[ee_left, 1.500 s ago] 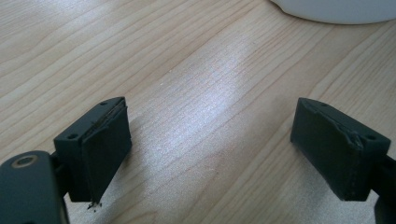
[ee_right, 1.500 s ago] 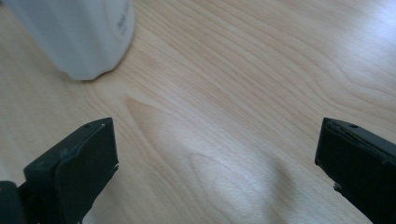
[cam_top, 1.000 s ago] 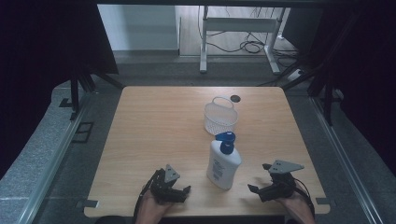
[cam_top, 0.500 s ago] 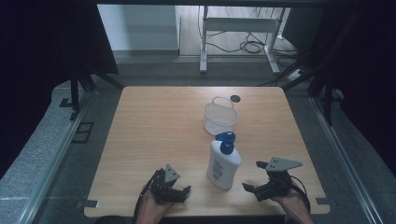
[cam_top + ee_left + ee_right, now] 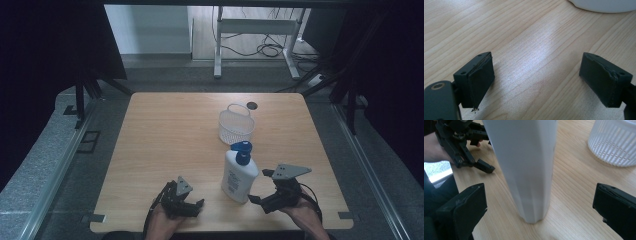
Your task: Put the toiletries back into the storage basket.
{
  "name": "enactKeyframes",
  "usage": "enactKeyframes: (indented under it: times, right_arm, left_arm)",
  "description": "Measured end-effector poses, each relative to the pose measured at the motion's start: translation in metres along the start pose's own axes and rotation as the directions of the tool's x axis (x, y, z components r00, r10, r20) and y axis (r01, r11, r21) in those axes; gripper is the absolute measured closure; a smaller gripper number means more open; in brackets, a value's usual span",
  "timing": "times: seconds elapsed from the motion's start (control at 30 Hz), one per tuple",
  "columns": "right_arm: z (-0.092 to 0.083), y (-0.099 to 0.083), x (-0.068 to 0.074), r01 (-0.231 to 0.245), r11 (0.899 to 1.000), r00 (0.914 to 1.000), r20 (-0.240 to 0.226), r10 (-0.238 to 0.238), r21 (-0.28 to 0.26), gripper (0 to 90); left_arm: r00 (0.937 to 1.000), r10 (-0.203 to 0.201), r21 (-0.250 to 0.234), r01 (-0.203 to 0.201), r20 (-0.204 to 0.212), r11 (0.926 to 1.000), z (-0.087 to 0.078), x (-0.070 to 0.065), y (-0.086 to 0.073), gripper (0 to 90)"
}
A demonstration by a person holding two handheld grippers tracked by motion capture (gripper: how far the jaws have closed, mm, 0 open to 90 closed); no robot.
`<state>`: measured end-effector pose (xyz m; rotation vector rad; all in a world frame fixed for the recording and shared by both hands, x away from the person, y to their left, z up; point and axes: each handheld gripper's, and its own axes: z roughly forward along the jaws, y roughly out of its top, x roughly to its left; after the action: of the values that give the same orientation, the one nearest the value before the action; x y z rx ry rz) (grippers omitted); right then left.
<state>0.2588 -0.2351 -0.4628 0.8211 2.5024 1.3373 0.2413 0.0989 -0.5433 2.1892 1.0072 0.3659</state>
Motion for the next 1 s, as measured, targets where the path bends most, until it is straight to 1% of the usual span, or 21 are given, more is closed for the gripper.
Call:
enactKeyframes:
  times: [0.13,0.2,0.43,0.57,0.67,0.8,0.9,0.93,0.97,1.0]
  right_arm:
    - [0.005,0.006,0.002,-0.006,1.0,0.9999,-0.008,0.006,-0.001,0.0]
    - [0.006,0.009,0.004,-0.008,1.0,1.0,-0.005,0.008,0.001,0.0]
    - [0.01,0.019,0.009,0.002,1.0,1.0,-0.006,-0.002,-0.006,0.0]
    - [0.013,0.028,0.01,-0.004,1.0,1.0,0.001,0.004,-0.018,3.1]
    - [0.015,0.03,0.01,-0.003,1.0,1.0,0.0,0.003,-0.021,4.3]
    - [0.019,0.038,0.012,0.008,0.999,1.0,0.0,-0.008,-0.035,12.5]
    - [0.022,0.041,0.013,0.02,0.999,0.9998,0.005,-0.019,-0.035,14.0]
    - [0.024,0.043,0.015,0.027,0.999,0.9996,0.012,-0.027,-0.034,16.8]
    - [0.024,0.043,0.015,0.027,0.999,0.9996,0.012,-0.027,-0.034,16.8]
    - [0.026,0.045,0.016,0.036,0.999,0.9991,0.023,-0.035,-0.034,19.7]
  left_arm:
    - [1.0,0.0,0.002,0.0,-0.001,1.0,0.0,0.0,0.0,12.0]
    - [1.0,-0.001,0.001,0.001,-0.001,1.0,0.0,0.0,0.0,12.0]
    - [1.0,-0.002,0.002,0.002,-0.003,1.0,0.0,0.0,0.0,12.0]
    - [1.0,-0.001,0.002,0.001,-0.004,1.0,0.0,0.0,0.0,12.0]
    - [1.0,-0.002,0.002,0.002,-0.004,1.0,0.0,-0.001,0.0,12.0]
    - [1.0,-0.002,0.003,0.002,-0.004,1.0,0.0,-0.001,0.0,12.0]
    - [1.0,-0.002,0.004,0.002,-0.004,1.0,0.0,-0.001,0.0,12.0]
    - [1.0,-0.002,0.004,0.002,-0.004,1.0,0.0,-0.001,0.0,12.0]
    - [1.0,-0.002,0.004,0.002,-0.004,1.0,0.0,-0.001,0.0,12.0]
    - [1.0,-0.002,0.004,0.002,-0.004,1.0,0.0,-0.001,0.0,12.0]
